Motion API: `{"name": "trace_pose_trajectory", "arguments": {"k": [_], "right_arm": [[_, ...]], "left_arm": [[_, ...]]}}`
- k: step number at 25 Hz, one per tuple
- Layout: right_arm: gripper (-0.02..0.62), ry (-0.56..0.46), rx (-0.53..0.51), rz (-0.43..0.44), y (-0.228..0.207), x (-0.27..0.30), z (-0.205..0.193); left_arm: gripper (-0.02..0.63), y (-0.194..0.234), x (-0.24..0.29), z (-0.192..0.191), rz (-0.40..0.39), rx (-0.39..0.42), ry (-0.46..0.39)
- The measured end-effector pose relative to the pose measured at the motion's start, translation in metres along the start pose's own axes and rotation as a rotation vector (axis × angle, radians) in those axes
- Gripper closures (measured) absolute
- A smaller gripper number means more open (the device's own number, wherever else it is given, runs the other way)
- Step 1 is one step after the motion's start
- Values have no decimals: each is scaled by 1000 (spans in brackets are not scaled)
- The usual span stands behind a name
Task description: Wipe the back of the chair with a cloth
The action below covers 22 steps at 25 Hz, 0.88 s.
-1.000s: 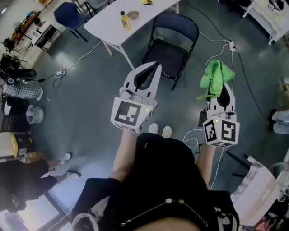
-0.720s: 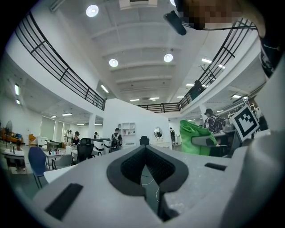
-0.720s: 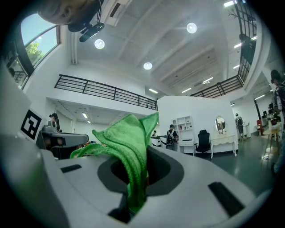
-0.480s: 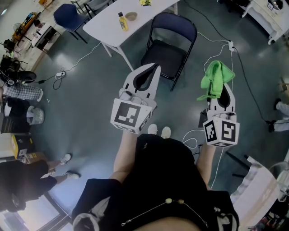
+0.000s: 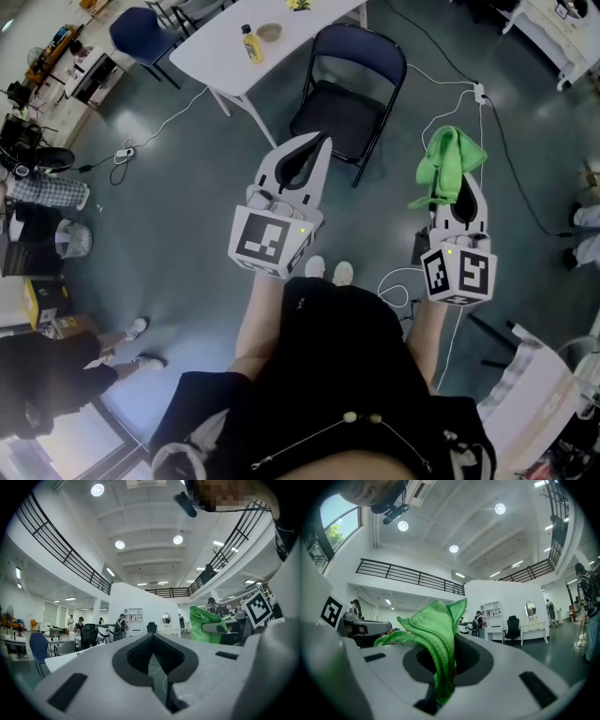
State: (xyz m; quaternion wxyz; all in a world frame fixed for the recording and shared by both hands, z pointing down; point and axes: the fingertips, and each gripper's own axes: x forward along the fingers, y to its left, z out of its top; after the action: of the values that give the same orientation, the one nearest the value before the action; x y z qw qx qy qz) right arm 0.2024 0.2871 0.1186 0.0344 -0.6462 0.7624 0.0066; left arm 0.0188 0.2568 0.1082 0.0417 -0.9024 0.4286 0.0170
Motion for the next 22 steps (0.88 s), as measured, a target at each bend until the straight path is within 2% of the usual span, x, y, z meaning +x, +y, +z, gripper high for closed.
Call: {"name": "trace_pose_trajectory", "arguments": {"k": [22], "right_arm": [[554, 1, -7, 5, -17, 2, 0]], "left_arm": [[601, -12, 14, -1, -9, 12, 11]]}}
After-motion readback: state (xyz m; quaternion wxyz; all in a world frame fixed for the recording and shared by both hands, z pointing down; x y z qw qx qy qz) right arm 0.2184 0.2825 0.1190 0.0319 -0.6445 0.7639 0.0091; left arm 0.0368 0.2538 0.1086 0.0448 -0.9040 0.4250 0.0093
